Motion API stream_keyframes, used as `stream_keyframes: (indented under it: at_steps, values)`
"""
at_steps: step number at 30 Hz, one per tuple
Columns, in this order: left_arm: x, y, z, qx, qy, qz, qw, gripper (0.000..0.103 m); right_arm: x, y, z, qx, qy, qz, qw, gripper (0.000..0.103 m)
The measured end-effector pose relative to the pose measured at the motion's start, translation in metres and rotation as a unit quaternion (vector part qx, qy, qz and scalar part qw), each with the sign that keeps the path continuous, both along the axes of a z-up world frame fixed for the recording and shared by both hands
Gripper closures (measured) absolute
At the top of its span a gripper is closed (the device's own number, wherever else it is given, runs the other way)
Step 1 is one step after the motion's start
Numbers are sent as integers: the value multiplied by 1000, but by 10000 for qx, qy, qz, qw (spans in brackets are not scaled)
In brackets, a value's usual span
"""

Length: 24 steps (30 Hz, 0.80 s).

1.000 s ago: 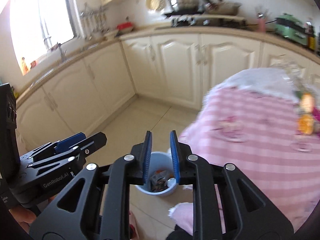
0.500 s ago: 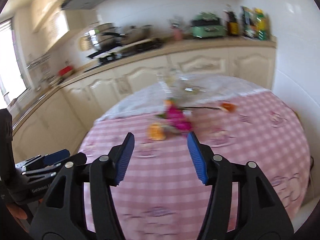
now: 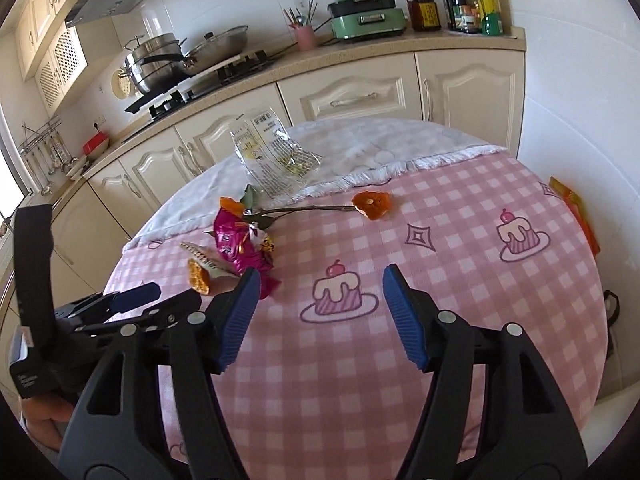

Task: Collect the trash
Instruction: 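Grasp the dried orange slice with the left tool while the right tool grasps the pink candy wrapper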

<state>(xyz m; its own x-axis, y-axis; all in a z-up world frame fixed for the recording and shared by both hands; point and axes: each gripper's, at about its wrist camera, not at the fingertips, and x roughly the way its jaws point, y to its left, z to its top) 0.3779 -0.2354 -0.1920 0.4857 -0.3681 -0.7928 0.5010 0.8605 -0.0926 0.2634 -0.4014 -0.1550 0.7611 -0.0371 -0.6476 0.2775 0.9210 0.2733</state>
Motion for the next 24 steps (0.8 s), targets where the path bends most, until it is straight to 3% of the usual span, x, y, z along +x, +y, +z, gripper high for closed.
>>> stream_keyframes:
  at_steps: [8,10,11,16,24]
  values:
    - [23,-10,-7,5,24,-55,10000,37,31,-4,-4,215,225,254,9992,38]
    - [23,-11,-7,148,-90,-46,9998,60,40,-1,-5,343,234,364,9985,38]
    - [23,-11,-8,277,-176,-34,9995,63,45,1,-6,413,260,425,9979,38]
    - [19,2,-5,182,-119,-80,9997,65,72,11,-15,734,408,659,9943,38]
    - [13,35,6,-97,-128,149,9998,65,93,34,-29,587,675,877,9921,39]
